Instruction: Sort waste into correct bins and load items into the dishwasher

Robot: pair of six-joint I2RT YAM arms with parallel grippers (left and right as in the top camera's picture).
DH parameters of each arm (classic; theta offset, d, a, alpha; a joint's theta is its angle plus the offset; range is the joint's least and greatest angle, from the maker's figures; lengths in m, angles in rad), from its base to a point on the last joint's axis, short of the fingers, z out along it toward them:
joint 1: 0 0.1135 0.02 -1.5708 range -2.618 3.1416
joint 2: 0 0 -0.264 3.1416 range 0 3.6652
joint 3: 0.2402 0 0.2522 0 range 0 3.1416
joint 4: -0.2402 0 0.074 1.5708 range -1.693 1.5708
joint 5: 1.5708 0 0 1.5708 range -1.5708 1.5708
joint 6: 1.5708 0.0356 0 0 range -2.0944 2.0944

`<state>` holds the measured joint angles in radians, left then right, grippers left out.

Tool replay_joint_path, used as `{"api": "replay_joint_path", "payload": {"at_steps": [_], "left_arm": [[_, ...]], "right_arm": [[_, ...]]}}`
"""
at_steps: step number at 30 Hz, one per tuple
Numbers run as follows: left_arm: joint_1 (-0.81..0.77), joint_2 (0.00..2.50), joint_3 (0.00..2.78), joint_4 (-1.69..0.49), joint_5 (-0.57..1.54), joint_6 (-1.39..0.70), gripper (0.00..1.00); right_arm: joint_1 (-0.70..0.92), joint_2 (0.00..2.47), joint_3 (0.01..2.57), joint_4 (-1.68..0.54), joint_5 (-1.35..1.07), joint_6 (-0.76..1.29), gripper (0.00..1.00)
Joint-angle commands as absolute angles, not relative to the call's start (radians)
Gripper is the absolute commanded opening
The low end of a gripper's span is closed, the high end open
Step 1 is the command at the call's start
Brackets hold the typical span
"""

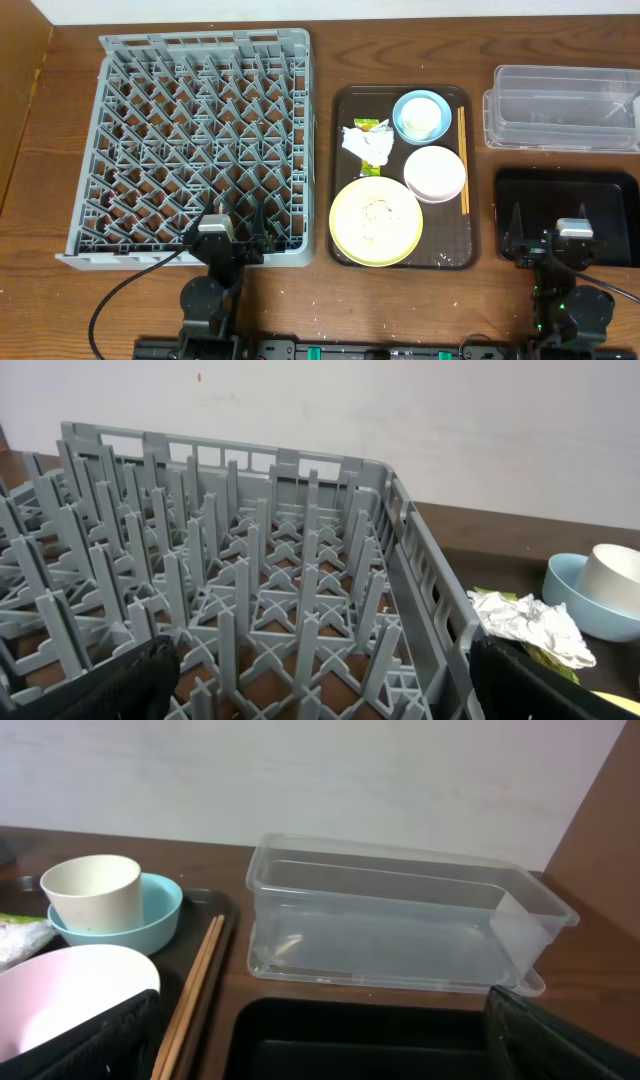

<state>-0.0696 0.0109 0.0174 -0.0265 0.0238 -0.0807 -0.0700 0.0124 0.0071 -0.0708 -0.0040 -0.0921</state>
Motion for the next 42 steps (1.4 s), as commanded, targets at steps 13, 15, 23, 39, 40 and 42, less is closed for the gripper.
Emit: {"api": "replay_joint_path", "payload": {"at_steps": [13,15,23,39,40,42], "left_arm": [[-0.076,0.004,0.004,-0.072,0.008,-0.075,0.94],[-0.076,0.004,0.004,-0.072,0.009,-0.075,0.94],[-0.076,0.004,0.004,-0.072,0.009,-0.075,0.94],[-0.076,0.004,0.004,-0.072,0.008,-0.075,0.94],[-0.076,0.004,0.004,-0.072,0.008,-0.075,0.94],[-0.076,0.004,0.004,-0.072,0.008,-0.075,0.94]], "right_arm": [[-0.078,0.007,0.006,-0.075,-0.004,-0.102,0.99],[-0.078,0.007,0.006,-0.075,-0.004,-0.102,0.99],[-0.077,0.007,0.006,0.110,-0.483,0.365,0.99],[-0.077,0.015,0.051,0.571,-0.365,1.312,0.99],[-0.077,0.026,0.080,0.566,-0.364,1.306,0.99],[-0.077,0.064,0.147,0.547,-0.386,1.257,0.99]]}}
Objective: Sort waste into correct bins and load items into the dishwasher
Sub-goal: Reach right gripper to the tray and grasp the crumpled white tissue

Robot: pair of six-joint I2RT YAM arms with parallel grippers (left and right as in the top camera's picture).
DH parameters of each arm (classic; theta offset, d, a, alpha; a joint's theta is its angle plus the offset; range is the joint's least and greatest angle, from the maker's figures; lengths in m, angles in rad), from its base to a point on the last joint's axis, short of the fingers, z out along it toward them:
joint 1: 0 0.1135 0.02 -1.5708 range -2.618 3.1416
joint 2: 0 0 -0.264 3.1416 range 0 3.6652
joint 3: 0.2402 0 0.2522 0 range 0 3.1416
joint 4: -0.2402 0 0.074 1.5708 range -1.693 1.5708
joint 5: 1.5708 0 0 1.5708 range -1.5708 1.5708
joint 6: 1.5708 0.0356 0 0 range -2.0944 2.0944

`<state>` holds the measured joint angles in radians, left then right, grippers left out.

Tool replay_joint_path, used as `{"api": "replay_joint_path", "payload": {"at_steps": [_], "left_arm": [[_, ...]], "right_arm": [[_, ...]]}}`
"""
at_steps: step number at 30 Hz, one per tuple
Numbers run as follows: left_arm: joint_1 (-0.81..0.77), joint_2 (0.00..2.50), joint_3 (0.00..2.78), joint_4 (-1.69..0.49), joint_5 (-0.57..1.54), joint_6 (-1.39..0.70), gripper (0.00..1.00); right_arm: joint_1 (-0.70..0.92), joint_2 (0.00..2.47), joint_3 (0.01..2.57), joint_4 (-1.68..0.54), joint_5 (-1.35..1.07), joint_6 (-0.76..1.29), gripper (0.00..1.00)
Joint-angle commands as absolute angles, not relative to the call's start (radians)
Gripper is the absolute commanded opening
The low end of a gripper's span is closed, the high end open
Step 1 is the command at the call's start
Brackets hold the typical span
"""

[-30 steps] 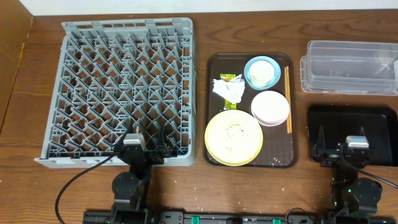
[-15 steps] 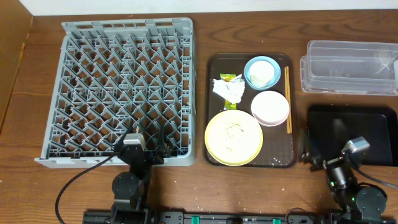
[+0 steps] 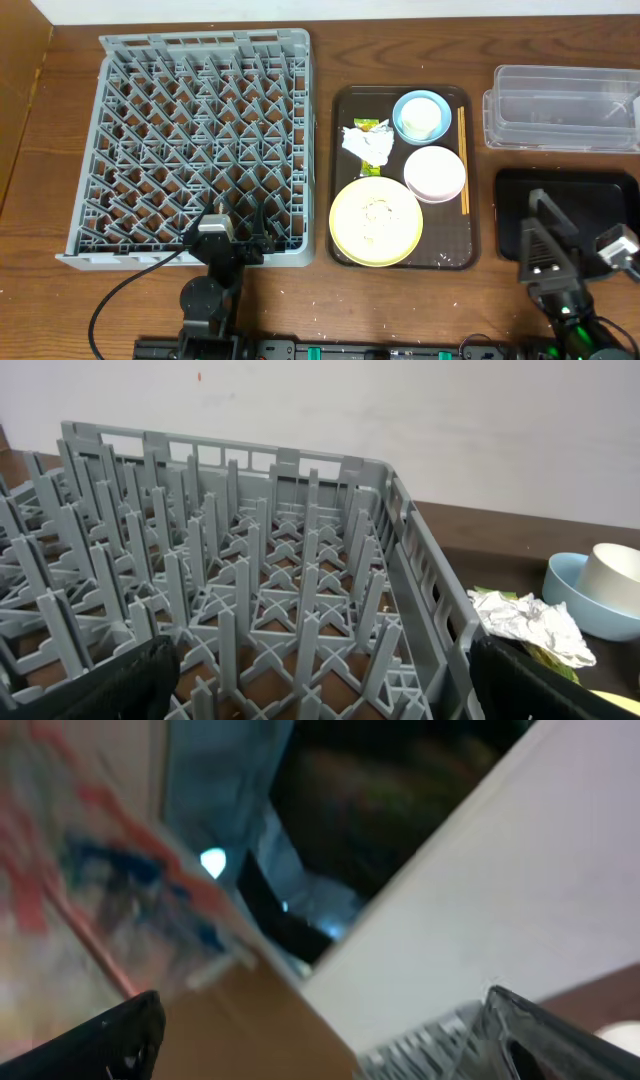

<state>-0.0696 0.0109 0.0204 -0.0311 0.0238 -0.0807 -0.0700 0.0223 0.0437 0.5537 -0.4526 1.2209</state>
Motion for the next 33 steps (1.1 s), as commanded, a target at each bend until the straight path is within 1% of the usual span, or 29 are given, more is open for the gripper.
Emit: {"api": "replay_joint_path", "payload": {"at_steps": [1,3,7,10,13,15,17,19,21,23,25,27,30,33], "left_arm": [[-0.076,0.004,0.004,-0.072,0.008,-0.075,0.94],[-0.076,0.004,0.004,-0.072,0.008,-0.075,0.94],[-0.076,0.004,0.004,-0.072,0.008,-0.075,0.94],[-0.076,0.004,0.004,-0.072,0.008,-0.075,0.94],[-0.076,0.004,0.004,-0.072,0.008,-0.075,0.94],[-0.076,0.004,0.004,-0.072,0.008,-0.075,0.94],[-0.076,0.004,0.004,-0.072,0.008,-0.075,0.94],[-0.076,0.004,0.004,-0.072,0.009,-0.075,0.94],[-0.076,0.004,0.004,-0.073,0.009,-0.075,0.94],[-0.076,0.004,0.004,-0.072,0.008,-0.075,0.94],[-0.076,0.004,0.004,-0.072,0.008,-0.075,0.94],[-0.076,0.004,0.004,-0.072,0.008,-0.075,0.94],[-0.076,0.004,0.004,-0.072,0.009,-0.075,0.94],[-0.076,0.004,0.004,-0.072,0.008,-0.075,0.94]], "right_arm": [[-0.077,0.100,0.196,0.523,-0.408,1.208,0.99],[-0.077,0.184,0.297,0.448,-0.458,1.093,0.99],[-0.077,0.422,0.541,0.213,-0.599,0.847,0.99],[-0.063,0.645,0.756,0.022,-0.747,0.657,0.99],[0.008,0.888,1.017,-0.274,-0.815,0.460,0.99],[0.073,1.009,1.164,-0.465,-0.757,0.348,0.99],[0.169,1.148,1.333,-0.679,-0.598,0.244,0.99],[0.274,1.280,1.489,-0.863,-0.403,0.184,0.99],[0.375,1.406,1.622,-0.995,-0.259,0.156,0.99],[0.439,1.497,1.699,-1.053,-0.204,0.155,0.99],[0.509,1.598,1.745,-1.058,-0.245,0.156,0.99],[0.540,1.638,1.743,-1.055,-0.250,0.150,0.99],[0.573,1.709,1.734,-1.011,-0.145,0.146,0.99],[0.584,1.800,1.733,-0.961,-0.058,0.247,0.98]]}}
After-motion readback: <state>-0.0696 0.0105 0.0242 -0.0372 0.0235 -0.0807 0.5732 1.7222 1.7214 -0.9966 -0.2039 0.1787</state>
